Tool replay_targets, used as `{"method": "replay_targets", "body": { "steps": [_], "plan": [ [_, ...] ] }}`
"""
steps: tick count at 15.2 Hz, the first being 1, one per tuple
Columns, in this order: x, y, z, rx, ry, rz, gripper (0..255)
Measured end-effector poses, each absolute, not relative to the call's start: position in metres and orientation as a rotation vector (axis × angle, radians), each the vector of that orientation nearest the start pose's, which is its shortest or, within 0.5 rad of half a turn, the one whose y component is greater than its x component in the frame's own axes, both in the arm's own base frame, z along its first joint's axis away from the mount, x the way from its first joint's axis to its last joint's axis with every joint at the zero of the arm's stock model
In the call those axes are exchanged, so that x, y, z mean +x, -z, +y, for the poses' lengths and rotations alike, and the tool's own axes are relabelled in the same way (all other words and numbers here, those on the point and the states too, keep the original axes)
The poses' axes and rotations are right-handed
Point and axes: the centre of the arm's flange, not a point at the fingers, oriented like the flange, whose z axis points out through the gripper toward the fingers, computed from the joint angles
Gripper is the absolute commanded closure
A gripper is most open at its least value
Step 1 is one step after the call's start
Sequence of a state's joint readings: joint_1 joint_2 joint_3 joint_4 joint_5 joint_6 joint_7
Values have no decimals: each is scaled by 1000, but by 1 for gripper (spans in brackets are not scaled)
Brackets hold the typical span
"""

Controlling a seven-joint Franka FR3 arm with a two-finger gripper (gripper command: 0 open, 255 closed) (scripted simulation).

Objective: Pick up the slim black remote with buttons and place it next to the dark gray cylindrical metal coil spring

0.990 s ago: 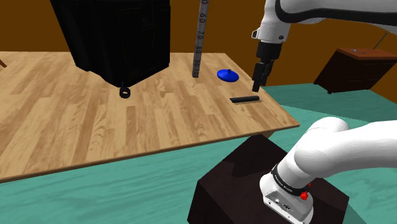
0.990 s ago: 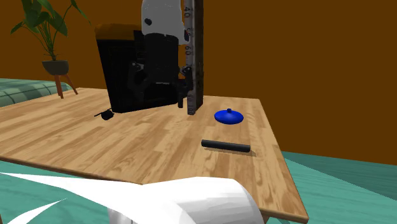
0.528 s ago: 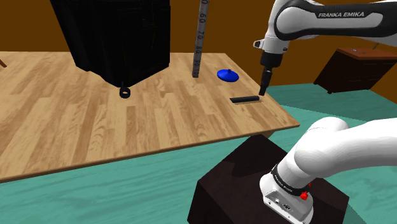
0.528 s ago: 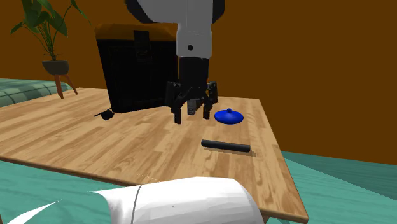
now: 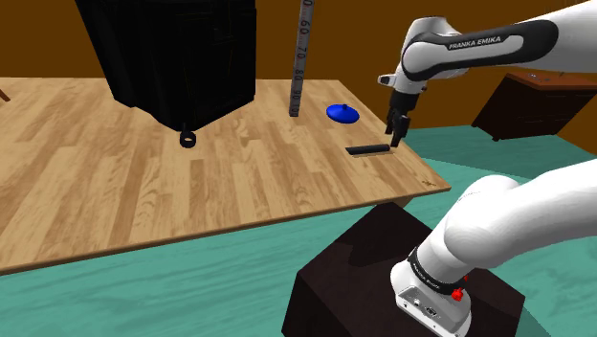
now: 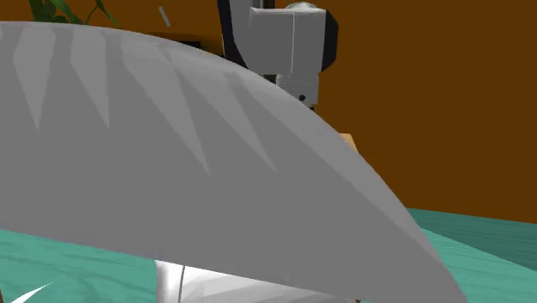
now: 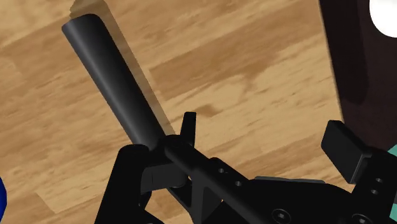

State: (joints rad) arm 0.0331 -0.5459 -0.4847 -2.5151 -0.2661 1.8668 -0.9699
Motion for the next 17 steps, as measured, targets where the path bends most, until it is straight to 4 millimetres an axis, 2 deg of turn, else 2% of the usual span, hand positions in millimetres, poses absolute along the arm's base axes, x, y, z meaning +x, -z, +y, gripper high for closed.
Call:
{"method": "replay_targets", "body": {
  "steps": [9,11,17],
  "plan": [
    [391,-368,-260,-2701,-96,-1457,0],
    [405,-357,-269,-2661,-83,-1537,0],
    [408,-329,-273,-2644,-77,-1570,0]
  ]
}}
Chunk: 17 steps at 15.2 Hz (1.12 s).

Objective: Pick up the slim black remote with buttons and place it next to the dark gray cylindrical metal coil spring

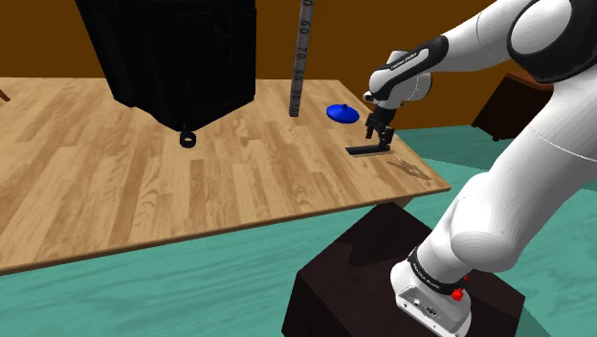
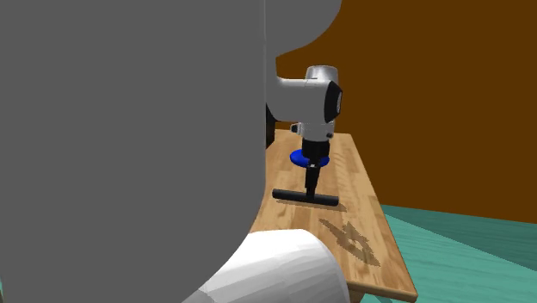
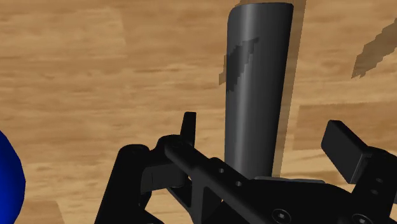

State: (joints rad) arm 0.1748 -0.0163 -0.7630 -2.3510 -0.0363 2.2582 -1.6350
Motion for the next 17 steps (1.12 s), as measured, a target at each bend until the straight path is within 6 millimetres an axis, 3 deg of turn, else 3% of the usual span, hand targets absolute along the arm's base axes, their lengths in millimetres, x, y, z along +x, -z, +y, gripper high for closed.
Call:
{"method": "replay_targets", "body": {
  "steps": [3,8,9,17],
  "plan": [
    [408,-317,-273,-2644,-77,-1570,0],
    [408,-315,-273,-2644,-77,-1571,0],
    [408,-315,-273,-2644,-77,-1571,255],
    [409,-316,-273,-2649,-72,-1573,255]
  ]
}}
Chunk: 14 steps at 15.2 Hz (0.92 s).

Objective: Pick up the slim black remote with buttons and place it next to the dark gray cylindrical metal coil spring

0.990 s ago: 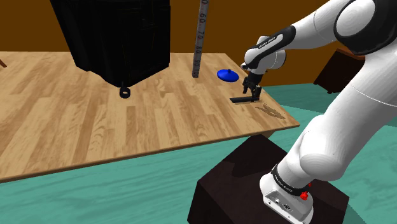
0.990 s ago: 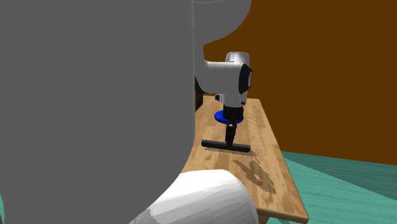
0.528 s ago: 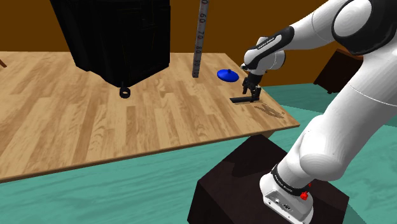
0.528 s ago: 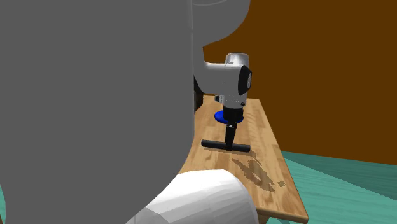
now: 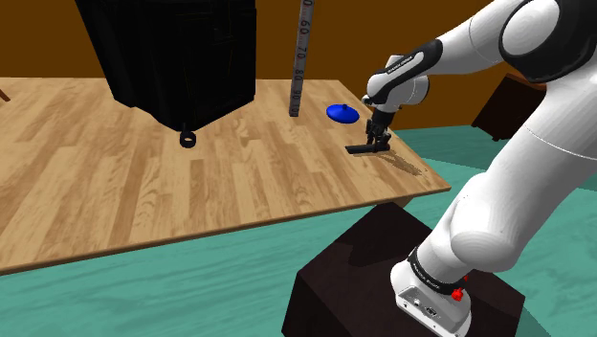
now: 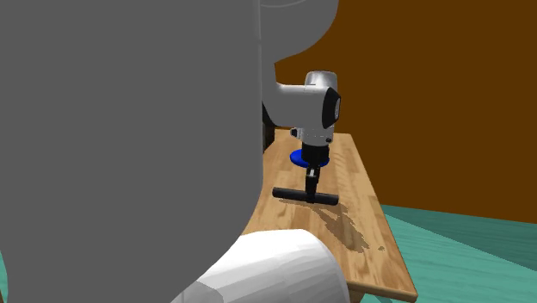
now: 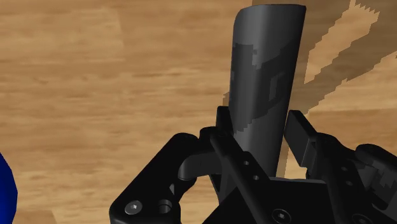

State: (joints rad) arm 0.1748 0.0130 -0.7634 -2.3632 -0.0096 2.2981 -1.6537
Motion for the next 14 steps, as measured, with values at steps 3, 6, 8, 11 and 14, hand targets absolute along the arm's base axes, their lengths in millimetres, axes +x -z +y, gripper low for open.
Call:
{"method": "replay_targets", "body": {
  "steps": [3,6,8,11,14],
  "plan": [
    [408,-318,-273,-2647,-74,-1572,255],
    [408,-331,-272,-2645,-76,-1571,255],
    [408,-342,-273,-2645,-76,-1571,255],
    [407,-357,-274,-2645,-76,-1571,255],
    [408,-373,-272,-2645,-76,-1571,255]
  ]
}}
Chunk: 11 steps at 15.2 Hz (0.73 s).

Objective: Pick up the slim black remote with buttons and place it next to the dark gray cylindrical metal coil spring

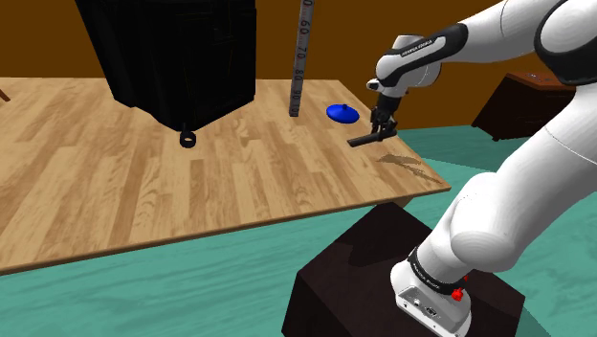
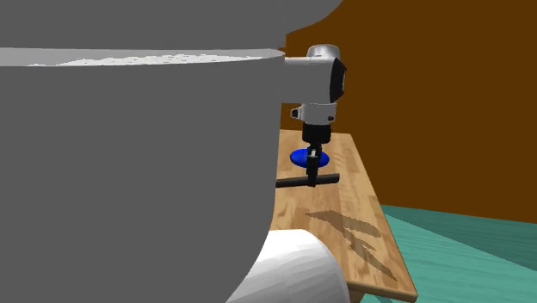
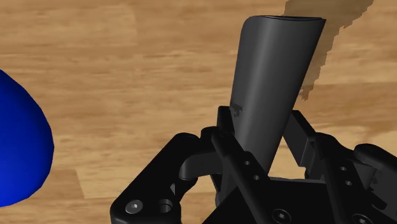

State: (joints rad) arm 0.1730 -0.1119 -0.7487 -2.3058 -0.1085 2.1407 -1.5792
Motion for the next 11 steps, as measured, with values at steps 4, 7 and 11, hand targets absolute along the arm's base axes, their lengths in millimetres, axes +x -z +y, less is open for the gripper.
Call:
{"method": "replay_targets", "body": {
  "steps": [4,7,11],
  "plan": [
    [408,-393,-273,-2645,-76,-1571,255],
    [408,-408,-272,-2644,-76,-1571,255],
    [408,-430,-273,-2644,-76,-1571,255]
  ]
}}
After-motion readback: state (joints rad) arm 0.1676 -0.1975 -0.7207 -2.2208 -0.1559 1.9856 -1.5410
